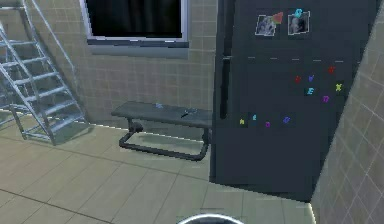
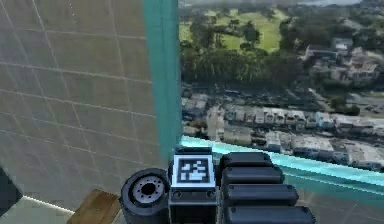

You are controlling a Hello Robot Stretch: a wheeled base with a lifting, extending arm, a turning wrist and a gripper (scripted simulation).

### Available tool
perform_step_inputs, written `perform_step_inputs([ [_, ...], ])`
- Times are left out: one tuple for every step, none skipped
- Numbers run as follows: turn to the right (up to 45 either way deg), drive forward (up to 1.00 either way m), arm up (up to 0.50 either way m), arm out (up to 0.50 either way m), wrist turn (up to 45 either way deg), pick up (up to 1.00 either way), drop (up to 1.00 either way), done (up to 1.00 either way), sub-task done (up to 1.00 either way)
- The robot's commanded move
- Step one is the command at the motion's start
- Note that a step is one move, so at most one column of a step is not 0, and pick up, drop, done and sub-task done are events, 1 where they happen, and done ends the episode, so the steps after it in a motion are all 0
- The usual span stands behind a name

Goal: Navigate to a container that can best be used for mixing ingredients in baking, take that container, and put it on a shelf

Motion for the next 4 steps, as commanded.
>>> perform_step_inputs([
  [-15.0,0.00,0.00,0.00,0.0,0.00,0.00,0.00,0.00],
  [0.0,1.00,0.00,0.00,0.0,0.00,0.00,0.00,0.00],
  [0.0,0.60,0.00,0.00,0.0,0.00,0.00,0.00,0.00],
  [-33.0,0.00,0.00,0.00,0.0,0.00,0.00,0.00,0.00],
])
